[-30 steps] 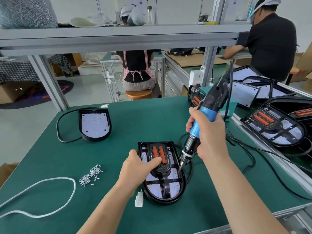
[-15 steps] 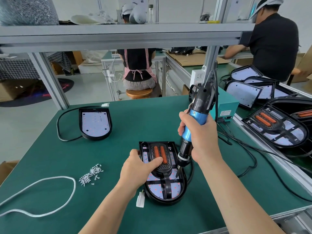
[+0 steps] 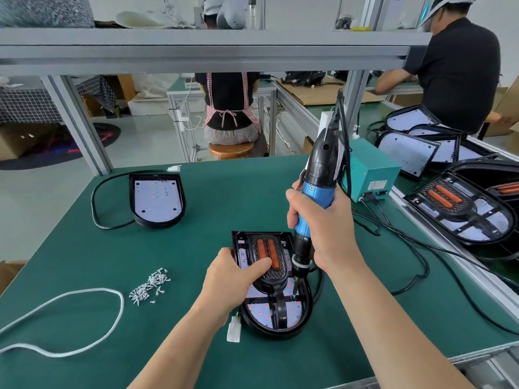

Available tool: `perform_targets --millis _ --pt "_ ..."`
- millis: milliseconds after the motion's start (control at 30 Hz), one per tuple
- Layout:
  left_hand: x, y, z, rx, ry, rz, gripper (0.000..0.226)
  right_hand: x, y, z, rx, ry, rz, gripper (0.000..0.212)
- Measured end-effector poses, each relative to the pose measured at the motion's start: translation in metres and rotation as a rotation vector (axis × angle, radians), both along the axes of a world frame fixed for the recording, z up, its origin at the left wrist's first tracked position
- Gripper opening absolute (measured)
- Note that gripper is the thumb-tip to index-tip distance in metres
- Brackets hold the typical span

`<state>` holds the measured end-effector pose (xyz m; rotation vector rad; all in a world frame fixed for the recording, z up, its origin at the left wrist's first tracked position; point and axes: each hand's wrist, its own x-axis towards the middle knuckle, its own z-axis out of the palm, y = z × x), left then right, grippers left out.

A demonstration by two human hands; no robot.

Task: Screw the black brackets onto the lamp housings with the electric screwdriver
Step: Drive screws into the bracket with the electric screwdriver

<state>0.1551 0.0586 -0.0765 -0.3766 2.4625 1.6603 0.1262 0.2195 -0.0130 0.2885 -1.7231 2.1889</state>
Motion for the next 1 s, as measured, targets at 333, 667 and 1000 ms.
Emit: perform_targets --millis 333,667,1000 --pt "0.003 0.003 0.001 0.069 -0.009 0.042 0.075 0.001 0.0 -0.001 0.009 -0.028 0.107 0.015" --pt "0.005 0.004 0.004 0.086 -0.002 0.04 0.062 -0.003 0.018 -0.005 -0.116 -0.058 0.275 0.015" --pt "0.002 0.0 0.0 0.063 0.008 0.046 0.043 -0.011 0.034 0.02 -0.325 0.006 0.332 0.016"
